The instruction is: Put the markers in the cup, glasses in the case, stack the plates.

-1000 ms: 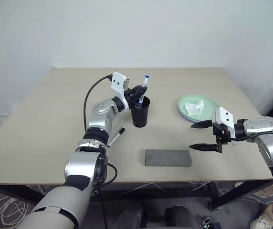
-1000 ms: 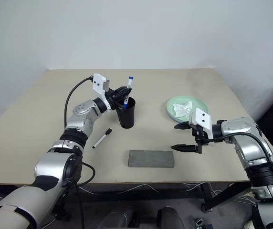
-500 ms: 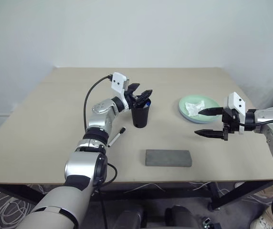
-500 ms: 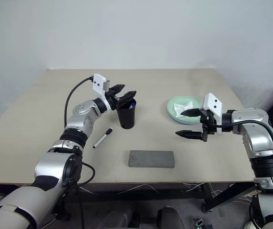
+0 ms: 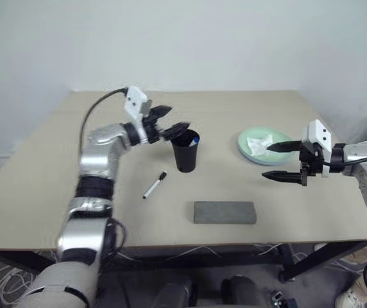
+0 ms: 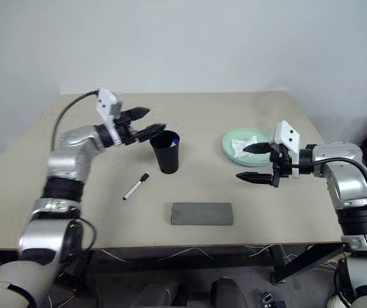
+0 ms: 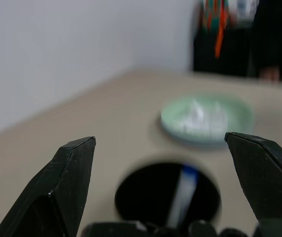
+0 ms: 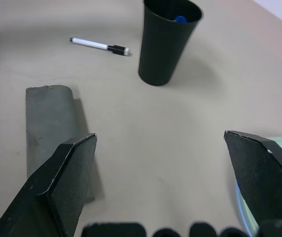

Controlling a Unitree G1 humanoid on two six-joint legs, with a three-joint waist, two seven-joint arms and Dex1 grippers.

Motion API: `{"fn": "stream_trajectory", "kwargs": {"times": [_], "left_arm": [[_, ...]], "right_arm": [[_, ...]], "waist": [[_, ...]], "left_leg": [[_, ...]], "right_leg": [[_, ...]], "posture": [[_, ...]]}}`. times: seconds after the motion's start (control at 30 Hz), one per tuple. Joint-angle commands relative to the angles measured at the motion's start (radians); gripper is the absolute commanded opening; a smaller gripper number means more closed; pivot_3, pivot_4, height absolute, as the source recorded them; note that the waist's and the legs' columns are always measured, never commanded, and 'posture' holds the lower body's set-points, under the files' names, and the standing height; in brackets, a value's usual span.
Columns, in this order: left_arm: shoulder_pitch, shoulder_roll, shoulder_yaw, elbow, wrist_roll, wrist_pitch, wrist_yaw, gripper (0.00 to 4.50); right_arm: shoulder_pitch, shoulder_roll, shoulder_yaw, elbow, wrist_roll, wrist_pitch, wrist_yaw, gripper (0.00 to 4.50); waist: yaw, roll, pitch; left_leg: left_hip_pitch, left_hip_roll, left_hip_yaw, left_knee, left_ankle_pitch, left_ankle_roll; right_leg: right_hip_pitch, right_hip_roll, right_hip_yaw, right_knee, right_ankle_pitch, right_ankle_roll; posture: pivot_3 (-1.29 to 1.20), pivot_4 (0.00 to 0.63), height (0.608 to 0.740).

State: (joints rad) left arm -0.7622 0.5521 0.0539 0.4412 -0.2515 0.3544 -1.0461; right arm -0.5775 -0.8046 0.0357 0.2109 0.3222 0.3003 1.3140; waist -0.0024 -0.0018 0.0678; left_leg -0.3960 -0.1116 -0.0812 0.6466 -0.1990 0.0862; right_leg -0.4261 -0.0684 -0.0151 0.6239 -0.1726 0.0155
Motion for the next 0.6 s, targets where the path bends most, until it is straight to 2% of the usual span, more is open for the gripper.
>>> {"fn": "stream_trajectory", "kwargs": {"times": [0.03, 0.1, 0.23, 0.47, 0.6], "left_arm": [[0.074, 0.089, -0.017, -0.140, -0.022, 0.098, -0.065, 4.46], [0.106, 0.120, -0.020, -0.151, -0.005, 0.108, -0.061, 4.46], [0.113, 0.118, -0.037, -0.098, 0.044, 0.123, 0.026, 4.46], [0.064, 0.032, -0.103, -0.027, 0.111, 0.168, 0.146, 4.46], [0.022, -0.002, -0.159, 0.041, 0.173, 0.136, 0.191, 4.46]], "right_arm": [[-0.024, -0.015, -0.044, -0.006, 0.024, -0.005, 0.006, 4.50], [-0.024, -0.014, -0.045, -0.004, 0.022, -0.006, 0.007, 4.50], [-0.032, -0.012, -0.044, 0.004, 0.019, -0.007, 0.007, 4.50], [-0.036, -0.006, -0.032, 0.006, 0.011, -0.011, 0.006, 4.50], [-0.032, 0.000, -0.027, 0.001, 0.007, -0.012, 0.002, 4.50]], "waist": [[0.002, 0.000, 0.000], [0.012, 0.000, 0.000], [0.024, 0.000, 0.000], [0.026, 0.000, 0.000], [0.026, 0.000, 0.000]], "left_leg": [[0.000, 0.000, 0.000, 0.000, 0.000, 0.000], [0.001, 0.000, -0.001, 0.000, 0.000, 0.000], [0.000, 0.000, -0.002, 0.000, 0.000, 0.000], [0.000, 0.000, -0.002, 0.000, 0.000, 0.000], [-0.001, 0.000, -0.002, 0.000, 0.000, 0.000]], "right_leg": [[0.000, 0.000, 0.000, 0.000, 0.000, 0.000], [0.000, 0.000, 0.001, 0.000, 0.000, -0.001], [0.001, -0.001, 0.002, -0.001, 0.000, -0.001], [0.001, -0.001, 0.002, 0.000, 0.000, -0.001], [0.000, -0.001, 0.002, -0.001, 0.000, 0.000]], "posture": [[0.00, 0.000, 0.739], [0.00, 0.000, 0.739], [0.00, 0.000, 0.739], [0.00, 0.000, 0.739], [0.00, 0.000, 0.739]]}}
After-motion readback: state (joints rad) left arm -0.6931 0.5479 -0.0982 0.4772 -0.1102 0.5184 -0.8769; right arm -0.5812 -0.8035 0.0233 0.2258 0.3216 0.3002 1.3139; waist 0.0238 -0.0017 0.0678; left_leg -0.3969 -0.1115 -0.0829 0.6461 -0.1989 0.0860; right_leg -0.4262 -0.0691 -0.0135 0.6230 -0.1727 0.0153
